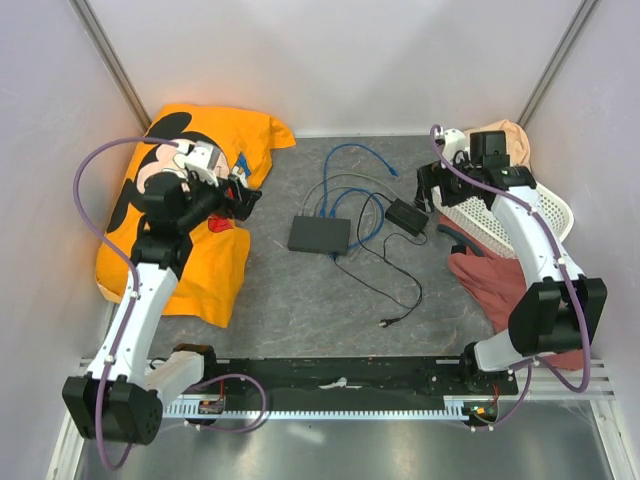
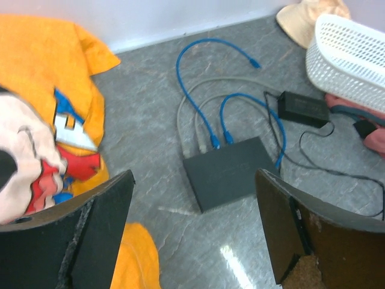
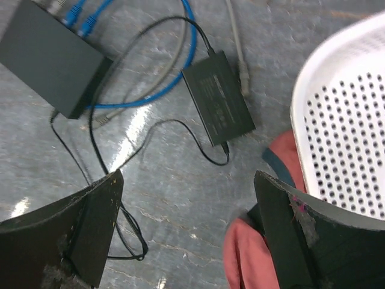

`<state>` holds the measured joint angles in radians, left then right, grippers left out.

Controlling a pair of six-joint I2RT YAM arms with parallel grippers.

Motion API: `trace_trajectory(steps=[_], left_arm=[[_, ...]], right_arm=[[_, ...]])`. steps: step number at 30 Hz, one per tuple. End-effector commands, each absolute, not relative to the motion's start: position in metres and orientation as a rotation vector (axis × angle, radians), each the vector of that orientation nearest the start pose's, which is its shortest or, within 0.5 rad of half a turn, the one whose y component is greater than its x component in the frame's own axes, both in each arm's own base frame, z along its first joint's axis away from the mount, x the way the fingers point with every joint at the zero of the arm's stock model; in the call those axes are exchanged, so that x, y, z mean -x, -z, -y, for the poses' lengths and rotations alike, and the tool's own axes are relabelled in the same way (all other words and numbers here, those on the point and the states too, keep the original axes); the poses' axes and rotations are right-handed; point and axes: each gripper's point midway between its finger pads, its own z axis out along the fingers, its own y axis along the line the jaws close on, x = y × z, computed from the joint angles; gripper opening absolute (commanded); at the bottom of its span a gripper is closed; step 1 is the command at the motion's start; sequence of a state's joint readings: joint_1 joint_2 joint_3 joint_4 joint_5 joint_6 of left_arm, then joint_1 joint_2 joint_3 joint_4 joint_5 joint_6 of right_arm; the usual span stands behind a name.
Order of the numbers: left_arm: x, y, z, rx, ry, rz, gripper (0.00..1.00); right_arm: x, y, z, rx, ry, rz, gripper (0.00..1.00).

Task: Pull the plug from the switch port

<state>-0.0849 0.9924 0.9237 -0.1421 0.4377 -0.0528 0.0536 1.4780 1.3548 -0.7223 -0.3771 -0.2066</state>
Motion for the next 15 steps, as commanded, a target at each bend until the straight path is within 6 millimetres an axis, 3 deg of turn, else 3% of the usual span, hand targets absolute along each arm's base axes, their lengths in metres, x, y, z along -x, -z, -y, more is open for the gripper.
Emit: trace_trajectory(steps=[1,4,5,6,8,9,11,12,15], left_arm=[[-0.342,-0.312,0.131,-0.422,0.622,-1.734,0.85],[-0.349,-0.299,0.161,-0.374,0.788,-1.815,0.91],[-0.349,-0.301,0.171,-0.379,0.823,-1.818,0.96],[-0.349,-0.291,0.189,-0.421,0.860,-1.841,0.96],[-0.354,-0.285,0.203,-0.488,0.838,-1.846,0.96],[-0.357,-0.265,0.214,-0.499,0.851,-1.906,0.96],[-0.366,-0.243,0.216,-0.372,0.882,-2.022,0.95],[-0.369,-0.216,0.215,-0.292,0.888,-2.130,0.92],[-0.361,-0.176,0.214,-0.082,0.975,-2.283,0.86]], right_arm=[[-0.390,-0.223,-0.104,0.506,-0.539,-2.261,0.98],[-0.407,-0.222,-0.113,0.382,-0.607,-2.252,0.98],[-0.405,-0.215,-0.116,0.359,-0.631,-2.267,0.98],[-0.404,-0.215,-0.122,0.361,-0.663,-2.259,0.98],[-0.397,-0.210,-0.134,0.360,-0.715,-2.278,0.98],[-0.392,-0.211,-0.142,0.387,-0.740,-2.273,0.98],[-0.388,-0.211,-0.150,0.423,-0.778,-2.266,0.98],[-0.384,-0.214,-0.159,0.464,-0.815,-2.250,0.98],[-0.390,-0.214,-0.172,0.535,-0.813,-2.212,0.98]])
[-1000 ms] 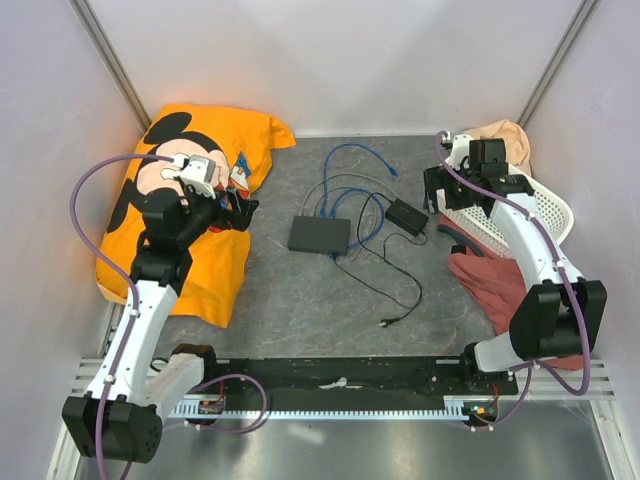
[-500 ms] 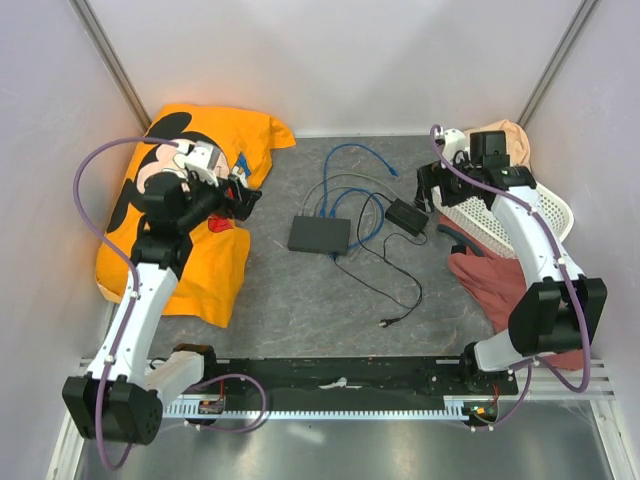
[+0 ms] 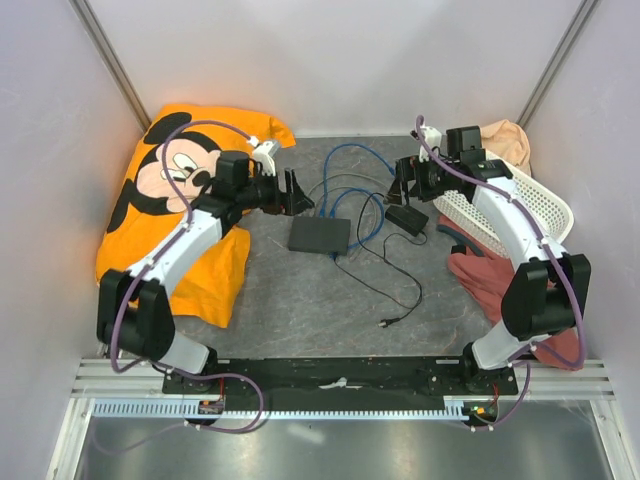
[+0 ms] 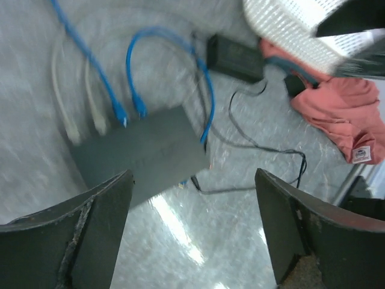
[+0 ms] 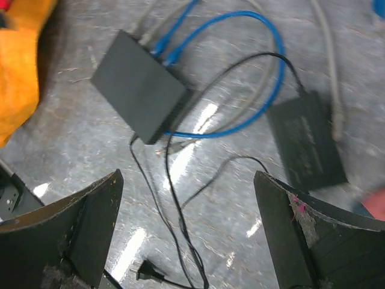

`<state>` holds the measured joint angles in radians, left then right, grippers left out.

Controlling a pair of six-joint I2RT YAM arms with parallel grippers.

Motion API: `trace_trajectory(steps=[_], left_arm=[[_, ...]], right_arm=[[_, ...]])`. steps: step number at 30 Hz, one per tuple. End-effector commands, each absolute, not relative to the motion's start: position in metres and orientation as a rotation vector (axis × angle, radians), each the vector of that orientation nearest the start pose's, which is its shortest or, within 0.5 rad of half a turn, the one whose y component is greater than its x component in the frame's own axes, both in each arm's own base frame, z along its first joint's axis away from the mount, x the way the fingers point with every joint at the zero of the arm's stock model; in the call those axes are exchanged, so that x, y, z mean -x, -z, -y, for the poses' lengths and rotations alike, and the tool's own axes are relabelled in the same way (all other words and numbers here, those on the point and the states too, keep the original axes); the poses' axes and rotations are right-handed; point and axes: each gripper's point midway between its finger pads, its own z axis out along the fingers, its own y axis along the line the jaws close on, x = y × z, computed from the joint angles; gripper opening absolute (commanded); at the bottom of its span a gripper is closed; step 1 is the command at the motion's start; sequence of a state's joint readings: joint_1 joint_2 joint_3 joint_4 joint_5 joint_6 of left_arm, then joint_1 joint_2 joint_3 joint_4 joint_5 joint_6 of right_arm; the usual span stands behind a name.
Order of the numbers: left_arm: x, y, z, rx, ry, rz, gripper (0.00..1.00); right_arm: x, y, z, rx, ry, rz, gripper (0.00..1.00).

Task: Pull the plug from the switch port

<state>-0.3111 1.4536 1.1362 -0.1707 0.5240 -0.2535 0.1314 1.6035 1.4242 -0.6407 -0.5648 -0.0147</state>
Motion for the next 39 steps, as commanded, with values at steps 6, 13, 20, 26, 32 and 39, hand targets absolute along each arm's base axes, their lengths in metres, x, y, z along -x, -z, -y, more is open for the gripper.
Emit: trace_trajectory(steps=[6,13,20,26,32,39], left_arm=[[-0.331,-0.143,0.218,-0.211,1.054,-2.349,0.71],[-0.319,-0.107,0.208,-0.257,0.974,-2.395,0.50],[-0.312,-0.079,0.189,-0.150,0.842,-2.483,0.38],[-0.370,-0.096,0.179,-0.152,0.654,-2.394,0.36],[-0.420,-0.099,0.177,-0.117,0.556,-2.396,0.61],[-0.436,-0.094,0.177,-0.085,0.557,-2.426,0.51]], right_arm=[[-0.408,-0.176,-0.216,0.609,-0.906,-2.277,0.96],[-0.421,-0.134,-0.273,0.722,-0.879,-2.334,0.96],[-0.432,-0.098,-0.281,0.701,-0.763,-2.422,0.98],[-0.413,-0.097,-0.253,0.642,-0.610,-2.472,0.98],[-0.372,-0.090,-0.254,0.684,-0.660,-2.486,0.98],[-0.386,-0.129,-0.262,0.719,-0.577,-2.373,0.90]])
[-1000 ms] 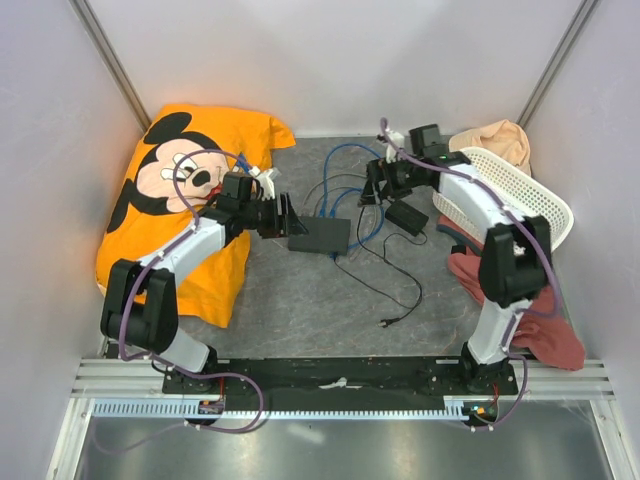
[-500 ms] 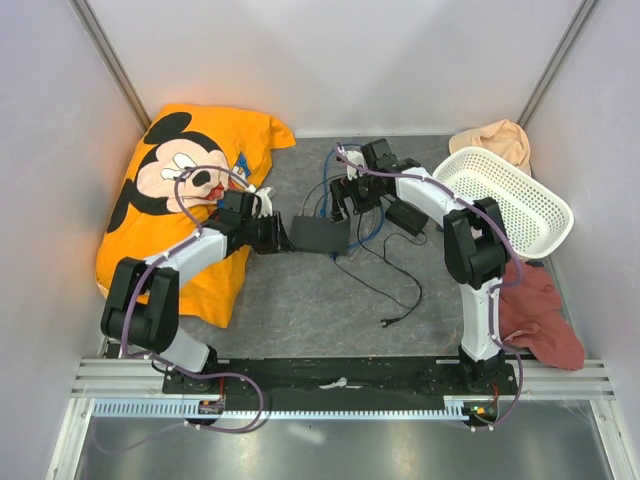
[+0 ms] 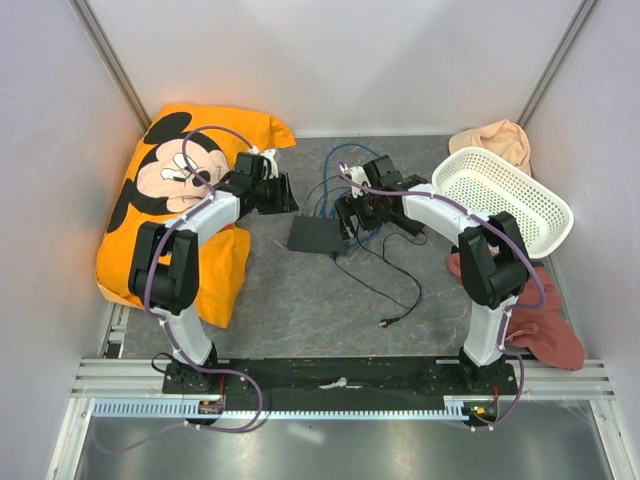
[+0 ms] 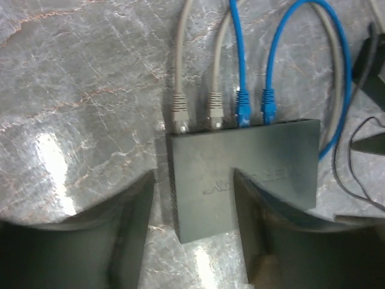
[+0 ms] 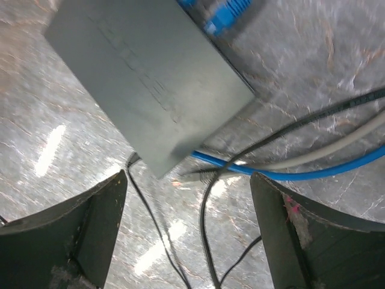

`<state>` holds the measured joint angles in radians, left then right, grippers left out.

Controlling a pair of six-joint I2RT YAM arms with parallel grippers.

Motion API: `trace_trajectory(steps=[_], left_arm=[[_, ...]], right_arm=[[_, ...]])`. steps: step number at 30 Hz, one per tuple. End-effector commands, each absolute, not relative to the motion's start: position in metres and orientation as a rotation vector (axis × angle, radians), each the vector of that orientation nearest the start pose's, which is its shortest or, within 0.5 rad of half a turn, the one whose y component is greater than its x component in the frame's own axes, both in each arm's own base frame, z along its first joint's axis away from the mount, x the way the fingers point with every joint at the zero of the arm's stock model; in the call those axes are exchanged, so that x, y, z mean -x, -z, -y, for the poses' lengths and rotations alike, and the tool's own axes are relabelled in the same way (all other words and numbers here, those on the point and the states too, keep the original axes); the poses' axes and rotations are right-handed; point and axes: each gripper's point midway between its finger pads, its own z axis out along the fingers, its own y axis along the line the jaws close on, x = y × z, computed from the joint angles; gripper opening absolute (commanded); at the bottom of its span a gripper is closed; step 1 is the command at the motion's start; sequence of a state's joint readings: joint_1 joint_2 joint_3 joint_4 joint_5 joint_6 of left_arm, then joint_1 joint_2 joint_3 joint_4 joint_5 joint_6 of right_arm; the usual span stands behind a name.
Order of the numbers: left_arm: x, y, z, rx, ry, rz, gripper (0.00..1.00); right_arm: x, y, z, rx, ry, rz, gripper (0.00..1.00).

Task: Pull the plug from the switch port

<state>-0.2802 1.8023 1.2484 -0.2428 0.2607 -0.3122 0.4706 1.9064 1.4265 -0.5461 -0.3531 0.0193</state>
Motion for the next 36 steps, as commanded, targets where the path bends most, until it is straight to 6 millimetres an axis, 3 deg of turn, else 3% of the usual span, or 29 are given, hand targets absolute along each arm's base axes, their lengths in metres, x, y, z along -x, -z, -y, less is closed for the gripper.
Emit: trace_trajectory(steps=[1,5,7,10,11,12,13,15,20,26,32,36], left_arm=[[-0.436,-0.094,0.176,-0.077,0.564,-2.426,0.48],[-0.433,-0.088,0.176,-0.071,0.562,-2.446,0.32],[-0.429,-0.080,0.174,-0.067,0.561,-2.464,0.26],[-0.423,-0.073,0.176,-0.078,0.581,-2.477,0.07],[-0.420,-0.072,0.176,-0.083,0.591,-2.481,0.02],[-0.417,-0.069,0.177,-0.077,0.600,-2.492,0.02],[-0.415,-0.067,0.178,-0.079,0.611,-2.496,0.02],[-0.408,-0.061,0.180,-0.086,0.637,-2.513,0.02],[-0.404,-0.050,0.172,-0.085,0.589,-2.512,0.02],[-0.393,-0.041,0.170,-0.094,0.579,-2.528,0.02],[-0.390,-0.035,0.172,-0.125,0.556,-2.521,0.02],[-0.382,-0.026,0.181,-0.164,0.567,-2.545,0.02]], right_arm=[[-0.385,-0.134,-0.264,0.723,-0.575,-2.363,0.90],[-0.381,-0.155,-0.273,0.778,-0.564,-2.298,0.90],[-0.377,-0.153,-0.279,0.809,-0.595,-2.292,0.89],[-0.374,-0.140,-0.290,0.822,-0.669,-2.318,0.79],[-0.373,-0.138,-0.293,0.832,-0.693,-2.318,0.70],[-0.371,-0.135,-0.302,0.861,-0.755,-2.316,0.43],[-0.373,-0.134,-0.305,0.860,-0.765,-2.315,0.23],[-0.383,-0.127,-0.308,0.838,-0.747,-2.328,0.00],[-0.408,-0.115,-0.296,0.778,-0.580,-2.364,0.00],[-0.400,-0.109,-0.285,0.769,-0.537,-2.401,0.00],[-0.390,-0.075,-0.261,0.765,-0.404,-2.488,0.00],[-0.393,-0.069,-0.249,0.742,-0.317,-2.506,0.00]])
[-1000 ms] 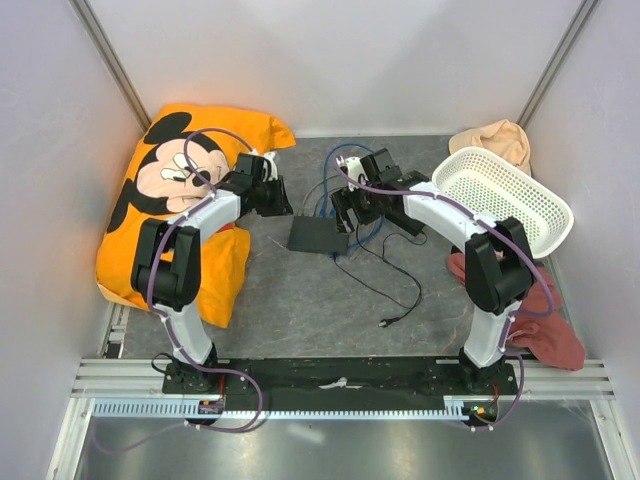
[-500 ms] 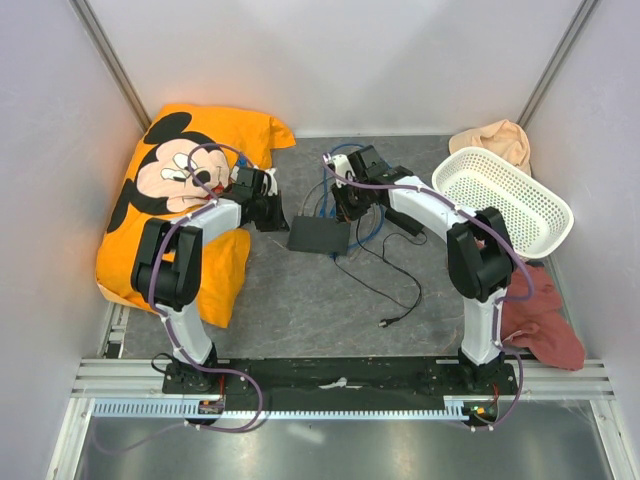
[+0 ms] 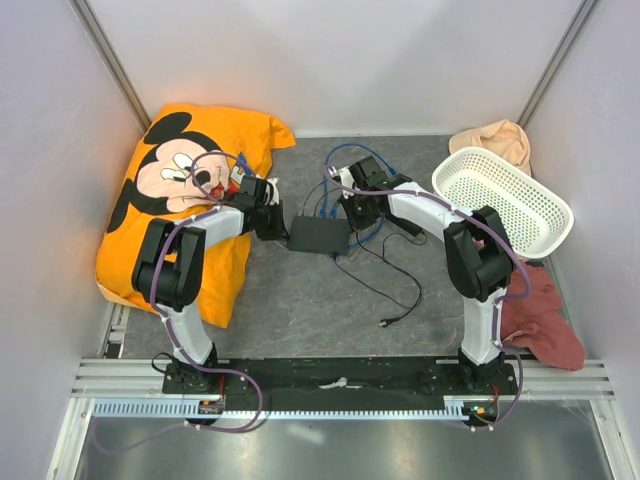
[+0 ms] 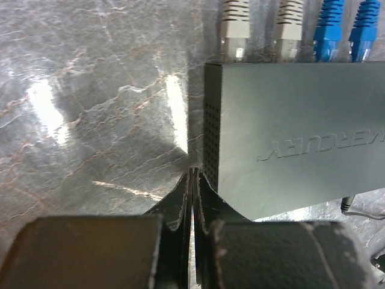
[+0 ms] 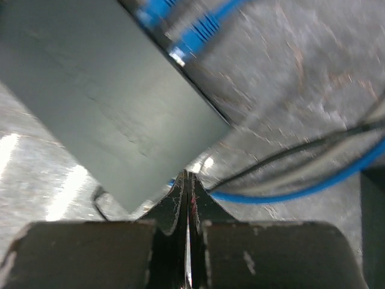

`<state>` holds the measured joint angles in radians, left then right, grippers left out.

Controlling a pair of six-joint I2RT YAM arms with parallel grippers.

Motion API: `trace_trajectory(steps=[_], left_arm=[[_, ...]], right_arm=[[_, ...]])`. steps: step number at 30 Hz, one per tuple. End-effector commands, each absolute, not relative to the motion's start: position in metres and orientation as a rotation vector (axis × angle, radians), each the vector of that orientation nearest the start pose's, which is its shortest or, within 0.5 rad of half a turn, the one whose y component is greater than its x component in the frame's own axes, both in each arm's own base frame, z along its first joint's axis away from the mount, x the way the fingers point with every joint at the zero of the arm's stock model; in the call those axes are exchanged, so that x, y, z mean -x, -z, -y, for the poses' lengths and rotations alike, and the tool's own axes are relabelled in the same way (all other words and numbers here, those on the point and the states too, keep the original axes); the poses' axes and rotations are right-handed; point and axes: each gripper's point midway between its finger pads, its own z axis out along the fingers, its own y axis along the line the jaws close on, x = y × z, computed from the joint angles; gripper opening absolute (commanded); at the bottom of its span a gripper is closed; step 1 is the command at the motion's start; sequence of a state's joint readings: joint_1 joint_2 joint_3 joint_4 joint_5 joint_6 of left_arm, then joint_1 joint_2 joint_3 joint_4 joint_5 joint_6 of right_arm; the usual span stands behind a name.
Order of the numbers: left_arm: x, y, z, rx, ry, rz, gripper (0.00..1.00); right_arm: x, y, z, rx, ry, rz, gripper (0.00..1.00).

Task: Pull the plug from the switch port

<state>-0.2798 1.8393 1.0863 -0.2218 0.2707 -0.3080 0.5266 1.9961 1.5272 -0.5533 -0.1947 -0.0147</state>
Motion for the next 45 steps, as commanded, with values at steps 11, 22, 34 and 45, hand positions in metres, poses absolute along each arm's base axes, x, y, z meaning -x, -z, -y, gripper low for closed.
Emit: trace_trajectory(steps=[11,22,34,45], left_arm=[[-0.355,-0.019,0.230,-0.404,0.567,-2.531,0.02],[-0.323,-0.033,0.251,-0.560,0.589,-2.476,0.02],[-0.373,-0.095,0.228,-0.442,0.595,-2.335,0.02],[-0.467,-0.095,0.232,-0.219,0.634,-2.361,0.63]], right_arm=[[-0.424,-0.044,-0.263,0.803,-0.276,-2.518,0.00],[-0.471,-0.058,-0.286,0.800,-0.276,-2.423,0.00],[-0.466,-0.114,-0.218,0.692,-0.200,-2.386,0.00],[-0.389,-0.138,-0.220,0.812,-0.427,-2.450,0.63]])
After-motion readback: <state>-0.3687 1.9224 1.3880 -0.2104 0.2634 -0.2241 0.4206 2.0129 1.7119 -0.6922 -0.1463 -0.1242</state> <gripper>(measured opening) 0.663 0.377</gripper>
